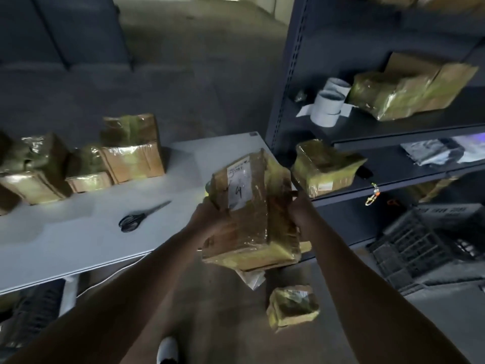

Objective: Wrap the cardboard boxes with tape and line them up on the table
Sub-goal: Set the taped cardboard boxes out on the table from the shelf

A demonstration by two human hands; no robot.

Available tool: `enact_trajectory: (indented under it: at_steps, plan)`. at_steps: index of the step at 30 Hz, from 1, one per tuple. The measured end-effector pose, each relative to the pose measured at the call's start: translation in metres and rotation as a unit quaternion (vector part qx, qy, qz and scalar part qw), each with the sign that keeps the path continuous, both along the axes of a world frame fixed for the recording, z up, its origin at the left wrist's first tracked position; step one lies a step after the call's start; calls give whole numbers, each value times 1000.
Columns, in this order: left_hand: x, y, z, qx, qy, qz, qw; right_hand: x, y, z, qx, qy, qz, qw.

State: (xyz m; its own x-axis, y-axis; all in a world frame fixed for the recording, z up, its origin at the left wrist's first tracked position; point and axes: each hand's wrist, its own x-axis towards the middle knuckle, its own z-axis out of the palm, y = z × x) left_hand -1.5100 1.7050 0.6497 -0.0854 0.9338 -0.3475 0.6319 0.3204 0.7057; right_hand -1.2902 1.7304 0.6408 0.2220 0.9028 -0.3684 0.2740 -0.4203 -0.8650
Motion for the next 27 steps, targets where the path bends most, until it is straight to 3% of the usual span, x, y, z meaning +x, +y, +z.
enact_trajectory:
  at_steps: [2,6,9,14,19,24,27]
  plan:
    - [-1,13,21,24,20,-26,999,-17,15,15,43,-35,13,998]
    - [-12,47,61,-27,-175,62,982,-50,57,47,122,-86,42,988]
    - [-30,79,78,-31,-239,51,969,-71,92,61,163,-104,47,980]
    - [-68,149,74,-17,-183,10,983,-116,162,72,192,-162,82,964]
    - [-111,227,66,18,-176,37,983,-155,237,83,214,-230,106,943]
    - [-142,284,59,22,-179,69,981,-181,296,86,210,-232,122,942]
    - [-151,309,49,47,-137,85,986,-196,318,74,203,-221,128,945]
